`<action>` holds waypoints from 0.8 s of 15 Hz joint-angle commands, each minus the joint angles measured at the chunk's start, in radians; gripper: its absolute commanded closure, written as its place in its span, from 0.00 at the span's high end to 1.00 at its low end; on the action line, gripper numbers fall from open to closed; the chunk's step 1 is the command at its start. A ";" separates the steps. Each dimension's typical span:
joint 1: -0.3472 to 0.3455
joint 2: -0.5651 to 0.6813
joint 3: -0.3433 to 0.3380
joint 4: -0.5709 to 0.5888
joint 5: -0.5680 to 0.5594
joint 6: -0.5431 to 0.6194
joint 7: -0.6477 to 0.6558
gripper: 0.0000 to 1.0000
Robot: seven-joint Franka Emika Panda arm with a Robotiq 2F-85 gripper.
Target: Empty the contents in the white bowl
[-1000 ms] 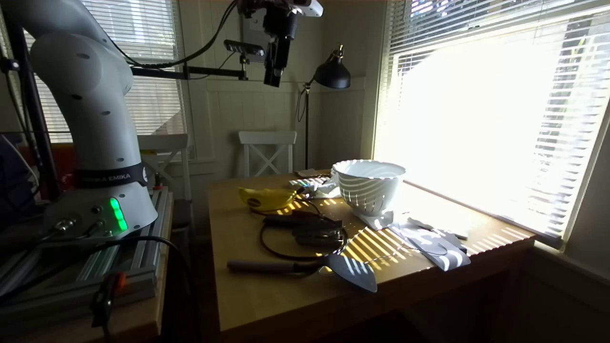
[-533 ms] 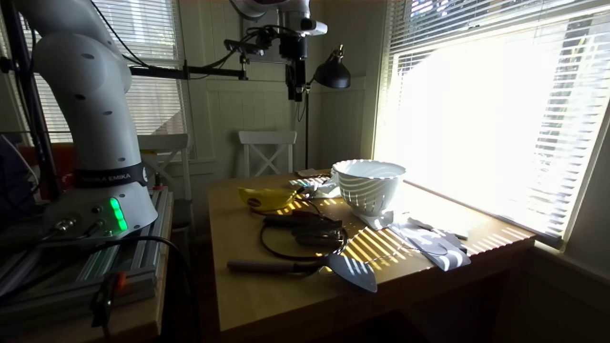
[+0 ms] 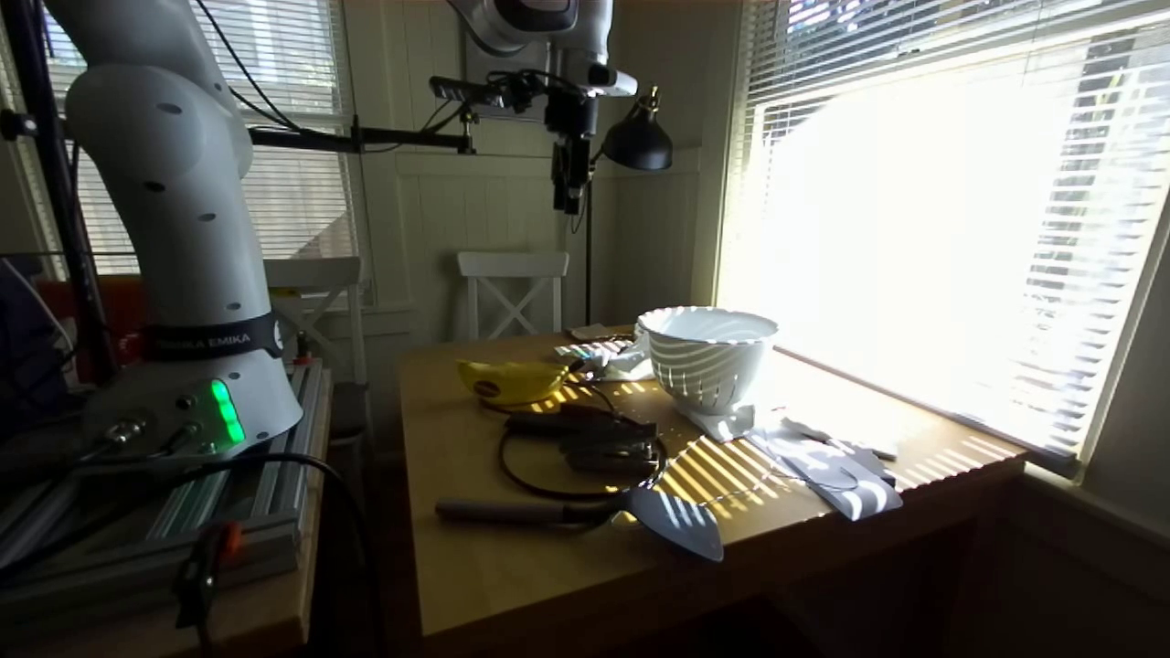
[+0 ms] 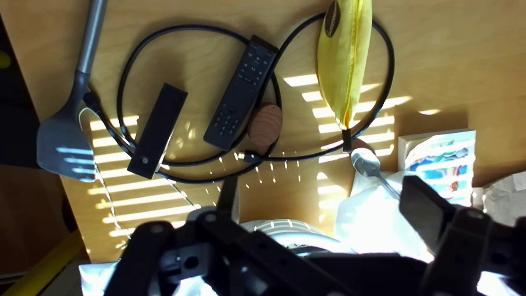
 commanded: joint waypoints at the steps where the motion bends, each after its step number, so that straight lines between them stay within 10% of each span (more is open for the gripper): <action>1: 0.001 0.011 -0.021 -0.011 0.038 0.029 0.041 1.00; 12: -0.042 0.410 -0.111 0.258 0.235 0.188 0.137 1.00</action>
